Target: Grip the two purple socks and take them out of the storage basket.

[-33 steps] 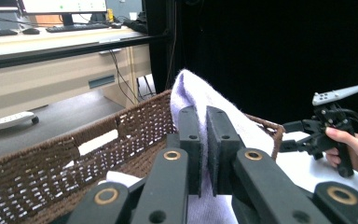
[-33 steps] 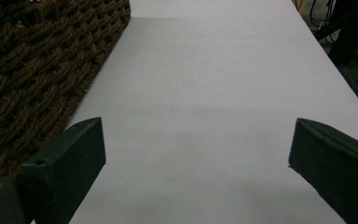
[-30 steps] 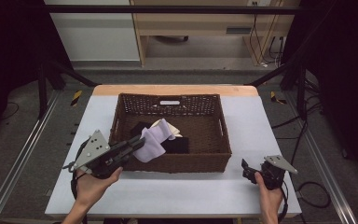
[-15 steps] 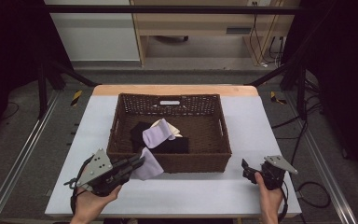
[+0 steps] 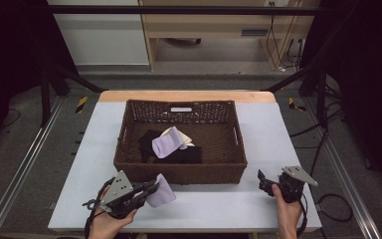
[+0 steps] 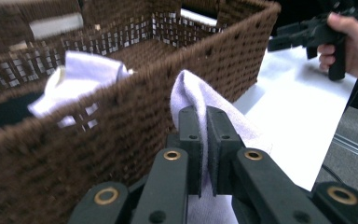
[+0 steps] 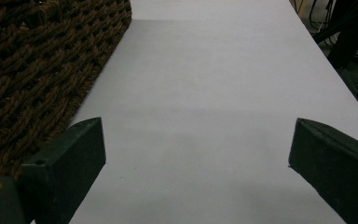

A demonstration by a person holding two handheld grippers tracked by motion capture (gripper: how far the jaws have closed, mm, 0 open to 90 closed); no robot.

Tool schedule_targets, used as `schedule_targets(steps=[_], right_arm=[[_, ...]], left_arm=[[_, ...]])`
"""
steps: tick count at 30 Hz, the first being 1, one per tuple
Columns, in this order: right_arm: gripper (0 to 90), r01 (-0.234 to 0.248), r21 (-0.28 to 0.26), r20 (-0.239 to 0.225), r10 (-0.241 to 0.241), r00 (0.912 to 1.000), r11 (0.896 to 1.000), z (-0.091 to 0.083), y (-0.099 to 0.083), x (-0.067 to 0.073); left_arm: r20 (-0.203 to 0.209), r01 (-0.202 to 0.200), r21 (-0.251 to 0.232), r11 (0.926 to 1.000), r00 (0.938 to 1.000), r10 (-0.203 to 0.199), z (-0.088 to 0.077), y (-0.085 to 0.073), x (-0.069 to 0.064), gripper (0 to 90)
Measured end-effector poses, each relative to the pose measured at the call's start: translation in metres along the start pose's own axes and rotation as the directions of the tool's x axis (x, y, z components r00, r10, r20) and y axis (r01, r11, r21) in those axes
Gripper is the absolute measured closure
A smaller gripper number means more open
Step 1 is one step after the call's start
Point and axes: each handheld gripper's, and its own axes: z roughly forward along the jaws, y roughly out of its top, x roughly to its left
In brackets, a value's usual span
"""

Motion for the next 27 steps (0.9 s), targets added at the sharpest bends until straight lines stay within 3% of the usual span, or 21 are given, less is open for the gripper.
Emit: schedule_targets(steps=[15,22,27], right_arm=[[4.2,0.003,0.001,-0.002,-0.003,1.0000,1.000,0.000,0.000,0.000],[4.2,0.001,0.002,-0.003,-0.001,1.0000,1.000,0.000,0.000,0.000],[4.2,-0.001,0.001,-0.004,0.001,1.0000,1.000,0.000,0.000,0.000]], left_arm=[[0.010,-0.002,0.134,0.9910,0.9999,0.001,0.030,-0.024,-0.006,83.7],[0.011,0.024,0.144,0.9893,0.9996,-0.025,0.034,-0.028,-0.003,76.8],[0.009,0.027,0.114,0.9931,0.9996,-0.028,0.030,-0.024,-0.004,68.2]])
